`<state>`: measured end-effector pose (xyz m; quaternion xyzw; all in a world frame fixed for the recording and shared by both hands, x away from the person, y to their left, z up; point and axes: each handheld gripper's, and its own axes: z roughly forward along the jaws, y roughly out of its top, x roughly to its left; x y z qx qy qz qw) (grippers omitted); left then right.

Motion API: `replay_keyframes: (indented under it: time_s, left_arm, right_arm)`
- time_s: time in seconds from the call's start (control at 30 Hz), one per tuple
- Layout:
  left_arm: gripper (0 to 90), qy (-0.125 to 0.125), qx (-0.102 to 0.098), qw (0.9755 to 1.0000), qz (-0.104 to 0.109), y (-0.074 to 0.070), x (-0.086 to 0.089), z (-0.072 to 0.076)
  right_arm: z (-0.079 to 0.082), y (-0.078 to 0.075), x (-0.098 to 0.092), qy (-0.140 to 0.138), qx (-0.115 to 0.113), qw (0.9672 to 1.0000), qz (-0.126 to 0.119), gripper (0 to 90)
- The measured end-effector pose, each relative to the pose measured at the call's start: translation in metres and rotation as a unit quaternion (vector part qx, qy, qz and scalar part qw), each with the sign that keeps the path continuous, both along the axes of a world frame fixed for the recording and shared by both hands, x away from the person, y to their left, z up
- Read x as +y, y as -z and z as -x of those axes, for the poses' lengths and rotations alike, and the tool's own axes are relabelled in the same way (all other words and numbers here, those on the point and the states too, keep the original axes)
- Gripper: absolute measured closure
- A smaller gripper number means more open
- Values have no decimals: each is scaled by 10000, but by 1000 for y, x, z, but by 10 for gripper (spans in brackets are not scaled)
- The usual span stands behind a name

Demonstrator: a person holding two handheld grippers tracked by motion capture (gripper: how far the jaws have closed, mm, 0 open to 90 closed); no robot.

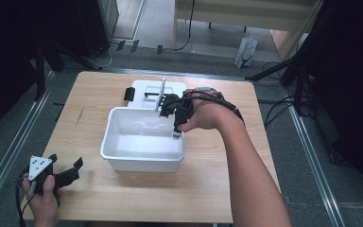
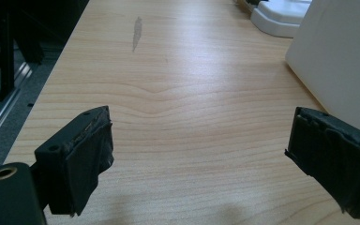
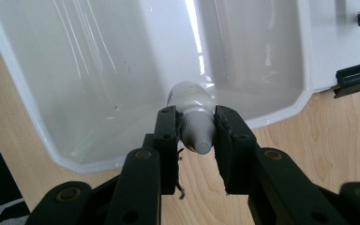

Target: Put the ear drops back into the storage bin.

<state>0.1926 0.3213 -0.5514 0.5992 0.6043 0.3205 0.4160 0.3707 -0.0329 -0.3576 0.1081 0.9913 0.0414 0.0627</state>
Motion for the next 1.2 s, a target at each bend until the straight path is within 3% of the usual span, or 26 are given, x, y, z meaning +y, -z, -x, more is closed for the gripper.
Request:
replay_keyframes:
  time_s: [0.3, 0.57, 0.77, 1.2]
  left_arm:
    - [79, 0, -3, 10000, -26, 0, -1, 0]
    - [79, 10, -3, 10000, -14, 0, 0, 0]
    - [79, 4, -4, 10000, -25, 0, -1, 0]
    - [79, 0, -1, 10000, -18, 0, -1, 0]
  right_arm:
    - [0, 14, 1, -79, -23, 10000, 11, 720]
    - [-2, 35, 3, -224, 9, 9997, 20, 720]
    - [-4, 48, 6, -257, 62, 9995, 145, 719]
    - [-6, 73, 11, -619, -88, 9974, 369, 718]
